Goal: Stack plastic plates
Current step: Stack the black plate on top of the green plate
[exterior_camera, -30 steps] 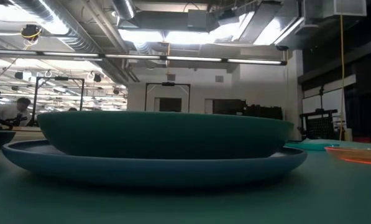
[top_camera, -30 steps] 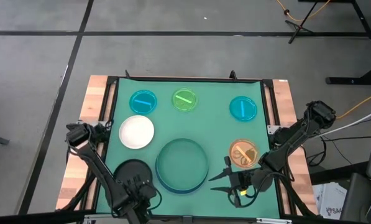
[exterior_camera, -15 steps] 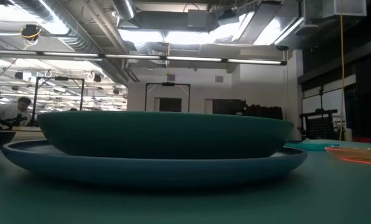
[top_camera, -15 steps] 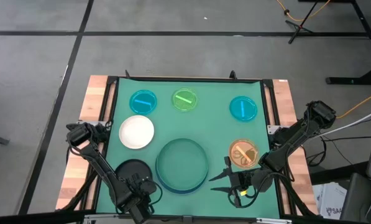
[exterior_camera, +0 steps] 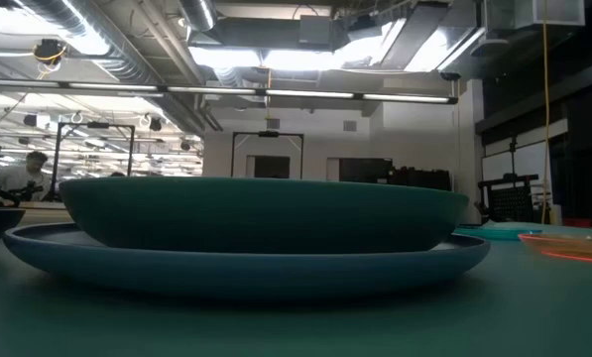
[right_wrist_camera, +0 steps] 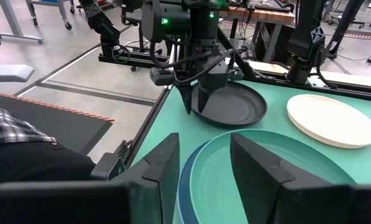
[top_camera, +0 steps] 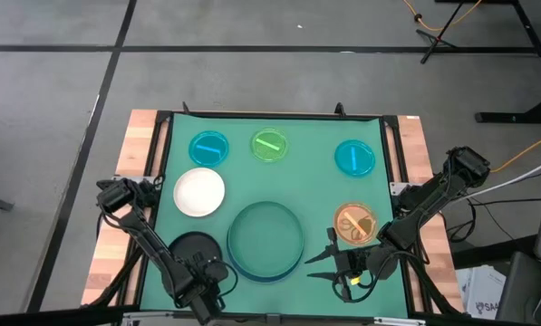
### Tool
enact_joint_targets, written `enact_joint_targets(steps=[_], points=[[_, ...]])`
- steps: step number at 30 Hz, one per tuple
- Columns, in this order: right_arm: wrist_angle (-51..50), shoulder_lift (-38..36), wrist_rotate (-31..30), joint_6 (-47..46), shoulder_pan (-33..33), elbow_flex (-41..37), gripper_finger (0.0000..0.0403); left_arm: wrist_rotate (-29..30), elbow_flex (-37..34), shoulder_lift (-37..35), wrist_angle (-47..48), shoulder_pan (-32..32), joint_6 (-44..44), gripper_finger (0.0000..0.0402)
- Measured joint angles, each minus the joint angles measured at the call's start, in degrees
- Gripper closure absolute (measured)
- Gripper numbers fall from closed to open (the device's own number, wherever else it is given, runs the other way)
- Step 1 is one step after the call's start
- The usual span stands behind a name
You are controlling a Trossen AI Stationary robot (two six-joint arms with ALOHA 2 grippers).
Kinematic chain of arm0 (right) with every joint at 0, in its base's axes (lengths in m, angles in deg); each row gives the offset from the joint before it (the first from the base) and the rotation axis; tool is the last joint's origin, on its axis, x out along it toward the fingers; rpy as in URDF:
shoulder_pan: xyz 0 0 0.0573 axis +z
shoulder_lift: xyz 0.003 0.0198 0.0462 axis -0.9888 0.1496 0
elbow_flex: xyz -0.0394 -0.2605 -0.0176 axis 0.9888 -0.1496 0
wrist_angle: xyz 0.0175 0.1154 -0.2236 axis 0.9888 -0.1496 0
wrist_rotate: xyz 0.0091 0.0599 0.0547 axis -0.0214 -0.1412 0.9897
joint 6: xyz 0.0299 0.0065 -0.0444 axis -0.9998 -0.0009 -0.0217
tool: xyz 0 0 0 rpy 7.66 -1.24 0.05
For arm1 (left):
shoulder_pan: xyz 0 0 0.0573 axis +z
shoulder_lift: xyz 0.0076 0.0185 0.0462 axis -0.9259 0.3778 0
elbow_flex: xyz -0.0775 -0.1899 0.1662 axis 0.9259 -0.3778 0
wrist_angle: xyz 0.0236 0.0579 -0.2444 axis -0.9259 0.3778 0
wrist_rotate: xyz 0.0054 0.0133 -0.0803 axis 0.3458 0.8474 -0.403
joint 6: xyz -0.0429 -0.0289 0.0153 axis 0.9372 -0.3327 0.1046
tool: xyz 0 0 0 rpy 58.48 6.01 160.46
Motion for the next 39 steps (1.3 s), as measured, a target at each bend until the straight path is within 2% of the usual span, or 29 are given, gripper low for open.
enact_joint_targets(steps=[8,17,28,36,39], points=[[0.00,0.00,0.00,0.02,0.00,0.00,0.0269,2.00,-1.00,0.00,-1.91,0.05,-0.23,0.0285],[-0.04,0.00,0.00,0.02,0.00,0.00,0.0269,1.01,-1.00,1.19,-0.90,0.19,-0.48,0.0287],[-0.31,0.00,-0.02,0.02,0.00,0.00,0.0269,-1.20,-0.79,2.23,-0.42,0.55,-6.21,0.0354],[-0.29,0.00,-0.04,0.00,0.00,0.00,0.0269,-2.03,-0.67,2.05,3.09,0.19,-5.05,0.0364],[-0.31,0.00,-0.04,0.00,0.00,0.00,0.0269,-2.71,0.95,2.26,7.57,-0.18,-4.61,0.0365]])
